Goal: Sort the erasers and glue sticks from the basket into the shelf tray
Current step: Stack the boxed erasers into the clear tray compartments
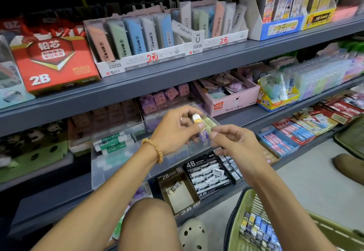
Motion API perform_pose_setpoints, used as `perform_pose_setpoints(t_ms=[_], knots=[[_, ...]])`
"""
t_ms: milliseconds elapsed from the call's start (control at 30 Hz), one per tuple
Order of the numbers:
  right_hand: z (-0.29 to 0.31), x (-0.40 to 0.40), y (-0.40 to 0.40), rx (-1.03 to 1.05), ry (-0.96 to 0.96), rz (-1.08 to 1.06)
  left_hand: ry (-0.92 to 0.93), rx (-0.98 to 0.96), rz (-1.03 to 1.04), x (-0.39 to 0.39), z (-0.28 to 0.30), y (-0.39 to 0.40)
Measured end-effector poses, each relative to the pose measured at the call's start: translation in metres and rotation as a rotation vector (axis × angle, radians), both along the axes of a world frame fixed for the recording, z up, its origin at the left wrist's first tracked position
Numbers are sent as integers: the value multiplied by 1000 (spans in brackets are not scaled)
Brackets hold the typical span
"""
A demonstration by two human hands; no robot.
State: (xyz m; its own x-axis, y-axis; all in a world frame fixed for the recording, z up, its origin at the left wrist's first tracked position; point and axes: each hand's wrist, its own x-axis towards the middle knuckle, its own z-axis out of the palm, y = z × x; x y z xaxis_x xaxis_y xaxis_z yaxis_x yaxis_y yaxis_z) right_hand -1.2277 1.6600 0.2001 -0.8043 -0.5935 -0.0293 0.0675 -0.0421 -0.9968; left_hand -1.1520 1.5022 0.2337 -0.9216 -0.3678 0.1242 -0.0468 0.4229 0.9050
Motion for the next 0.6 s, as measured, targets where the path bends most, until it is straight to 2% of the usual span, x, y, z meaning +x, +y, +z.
perform_pose_setpoints(t_ms=[200,367,500,600], knots=[[3,-4,-10,40,28,30,55,122,-29,-11,6,-3],[2,-12,-13,37,-5,9,-32,79,-45,-18,18,-16],[-1,-26,0,80,-15,-116,-121,-246,131,-36,15,-48],[-7,-40,24,122,-15,-263,-154,-365,195,-56,4,-72]])
